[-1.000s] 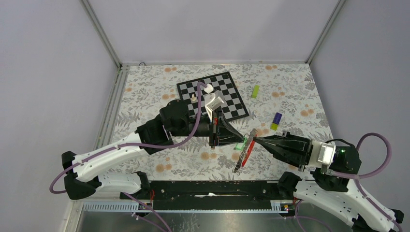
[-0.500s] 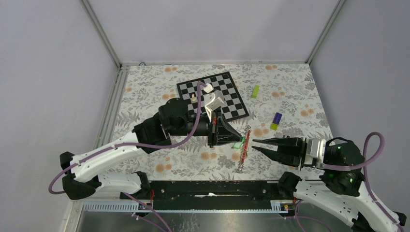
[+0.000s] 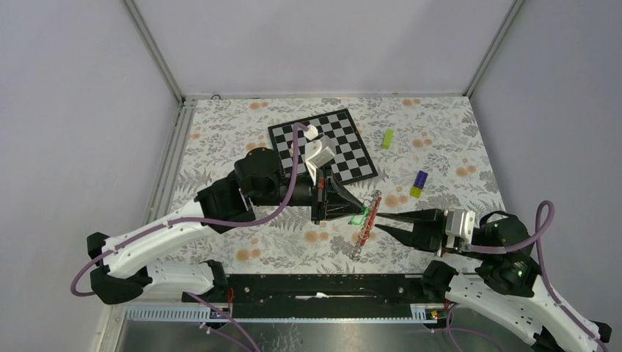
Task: Remove the keys from the keyring
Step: Remove the key from the keyring.
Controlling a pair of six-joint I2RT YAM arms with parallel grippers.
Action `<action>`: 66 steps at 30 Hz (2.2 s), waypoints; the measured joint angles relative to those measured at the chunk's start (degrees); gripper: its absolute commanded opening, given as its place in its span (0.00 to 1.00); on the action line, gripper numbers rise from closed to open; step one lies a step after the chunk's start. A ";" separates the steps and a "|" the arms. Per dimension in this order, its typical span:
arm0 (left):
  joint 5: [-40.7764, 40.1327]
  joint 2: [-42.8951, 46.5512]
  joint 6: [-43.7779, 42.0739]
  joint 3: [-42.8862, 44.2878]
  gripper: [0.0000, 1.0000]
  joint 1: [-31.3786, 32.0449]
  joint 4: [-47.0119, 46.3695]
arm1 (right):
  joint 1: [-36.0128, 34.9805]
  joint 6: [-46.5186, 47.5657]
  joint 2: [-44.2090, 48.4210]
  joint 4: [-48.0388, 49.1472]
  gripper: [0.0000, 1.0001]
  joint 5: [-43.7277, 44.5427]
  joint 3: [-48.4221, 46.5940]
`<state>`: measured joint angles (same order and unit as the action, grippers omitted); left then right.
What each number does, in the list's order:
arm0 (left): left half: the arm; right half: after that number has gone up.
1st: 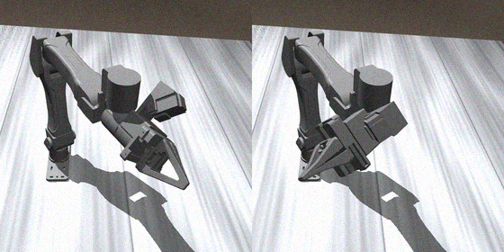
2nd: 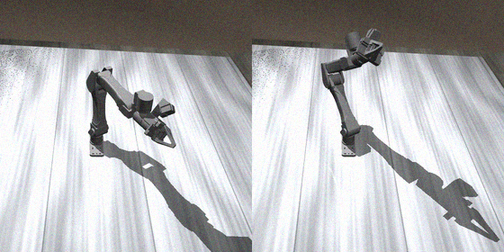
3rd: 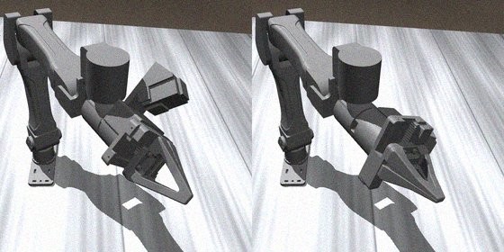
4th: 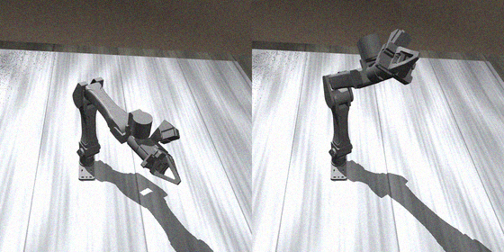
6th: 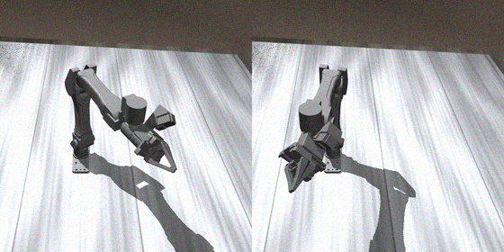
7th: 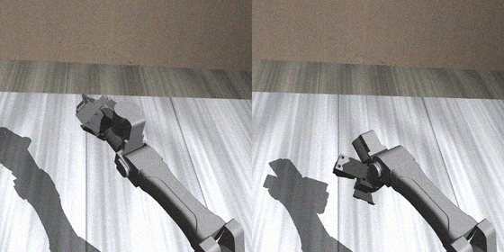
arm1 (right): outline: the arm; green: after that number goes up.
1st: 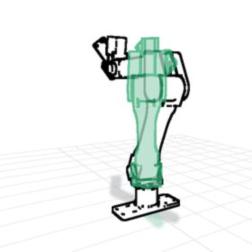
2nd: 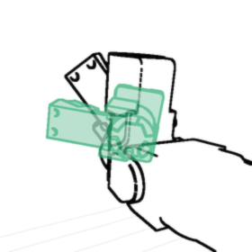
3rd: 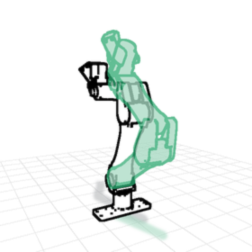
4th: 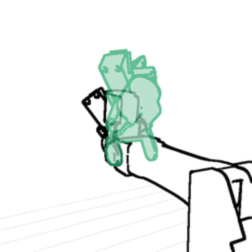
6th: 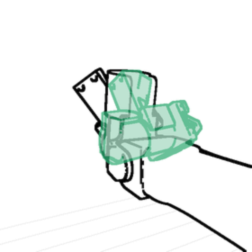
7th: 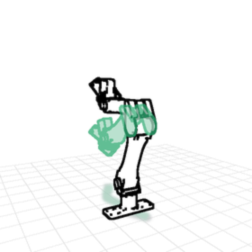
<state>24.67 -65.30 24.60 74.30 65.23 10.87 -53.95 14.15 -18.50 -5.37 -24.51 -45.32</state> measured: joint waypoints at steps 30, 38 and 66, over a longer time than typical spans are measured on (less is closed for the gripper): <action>0.39 0.00 -0.20 0.31 0.00 0.00 0.02 | 0.00 -0.48 -0.68 6.10 0.27 3.87 3.08; 0.39 0.00 -0.20 0.31 0.00 0.00 0.02 | 0.00 -0.70 -1.27 6.10 0.27 3.45 3.52; 0.70 0.09 -0.20 0.31 0.00 0.00 -0.02 | 0.02 -0.61 -1.25 7.41 0.00 4.13 4.44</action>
<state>25.36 -65.21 24.40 74.61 65.23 10.85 -53.93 13.54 -19.75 2.04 -20.38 -40.88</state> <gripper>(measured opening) 0.025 0.019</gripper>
